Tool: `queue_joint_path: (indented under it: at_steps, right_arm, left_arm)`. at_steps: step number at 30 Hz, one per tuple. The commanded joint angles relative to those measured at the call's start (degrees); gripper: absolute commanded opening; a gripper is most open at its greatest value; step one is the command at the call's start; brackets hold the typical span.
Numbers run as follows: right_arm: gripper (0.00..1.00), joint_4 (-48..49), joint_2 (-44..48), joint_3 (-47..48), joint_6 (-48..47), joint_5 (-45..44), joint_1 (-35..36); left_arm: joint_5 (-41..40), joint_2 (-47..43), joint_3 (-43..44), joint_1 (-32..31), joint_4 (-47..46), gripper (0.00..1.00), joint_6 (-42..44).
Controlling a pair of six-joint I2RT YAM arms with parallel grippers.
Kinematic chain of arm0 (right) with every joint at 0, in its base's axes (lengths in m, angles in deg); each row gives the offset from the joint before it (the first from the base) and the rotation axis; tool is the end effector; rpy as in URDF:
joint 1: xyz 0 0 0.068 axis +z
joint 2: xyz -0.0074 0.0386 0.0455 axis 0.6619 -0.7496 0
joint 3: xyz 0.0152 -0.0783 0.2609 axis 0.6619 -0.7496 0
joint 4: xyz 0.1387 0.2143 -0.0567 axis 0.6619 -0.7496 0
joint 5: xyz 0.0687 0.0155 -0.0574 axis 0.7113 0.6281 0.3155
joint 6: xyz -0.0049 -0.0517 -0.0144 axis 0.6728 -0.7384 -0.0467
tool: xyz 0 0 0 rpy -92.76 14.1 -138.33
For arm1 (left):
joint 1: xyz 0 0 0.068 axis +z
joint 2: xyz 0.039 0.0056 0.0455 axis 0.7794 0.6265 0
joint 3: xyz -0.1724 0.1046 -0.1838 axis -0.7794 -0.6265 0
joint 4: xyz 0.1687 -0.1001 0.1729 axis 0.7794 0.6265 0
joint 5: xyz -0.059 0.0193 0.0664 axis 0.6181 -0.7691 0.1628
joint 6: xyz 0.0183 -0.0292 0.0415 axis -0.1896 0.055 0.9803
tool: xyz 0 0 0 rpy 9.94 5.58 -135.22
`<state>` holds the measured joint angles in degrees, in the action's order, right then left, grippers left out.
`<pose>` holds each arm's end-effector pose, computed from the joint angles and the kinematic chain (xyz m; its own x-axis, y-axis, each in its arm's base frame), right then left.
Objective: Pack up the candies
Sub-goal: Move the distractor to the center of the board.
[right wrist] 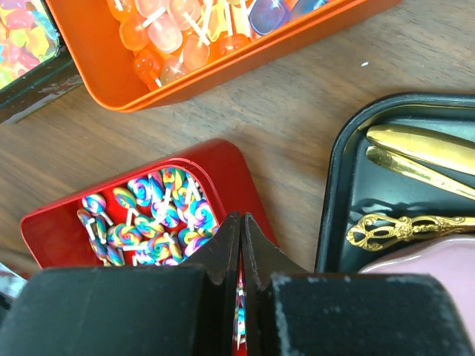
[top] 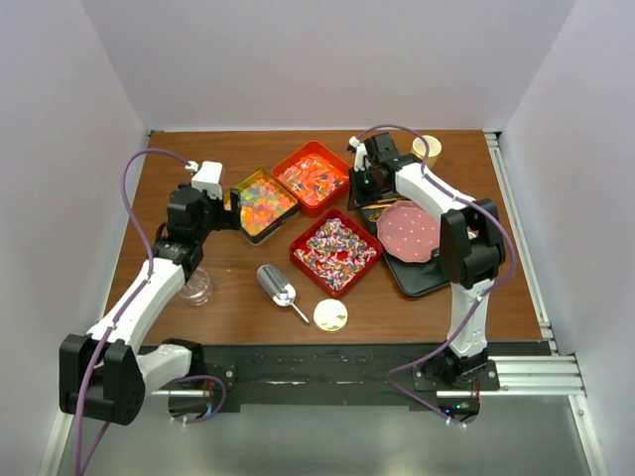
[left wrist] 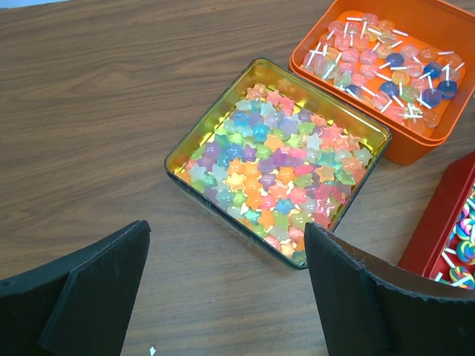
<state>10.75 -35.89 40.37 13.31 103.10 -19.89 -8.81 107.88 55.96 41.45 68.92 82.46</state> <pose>0.4145 0.1743 0.2212 -0.8424 -0.1707 -0.5112 -0.3671 0.8761 0.3124 0.2512 -0.0418 0.2722 -0.3664 0.0175 -0.9303 0.1162 0.9929 -0.0271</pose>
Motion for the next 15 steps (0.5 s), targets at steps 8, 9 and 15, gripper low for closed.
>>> queue_joint_path:
  at_steps: [8,9,15]
  right_arm:
    - [0.00,-1.57,1.41,1.00,-4.88,-9.67,-0.12]
    - [0.00,-2.45,1.15,0.47,-5.41,-10.64,-0.20]
    - [0.00,-3.68,2.20,-4.62,-8.75,-9.42,-0.12]
  left_arm:
    - [1.25,1.18,-1.09,1.06,-0.81,0.89,-2.70]
    - [1.16,1.27,-0.91,1.06,-0.72,0.88,-3.40]
    - [0.64,1.80,-0.56,1.06,-1.51,0.88,-4.55]
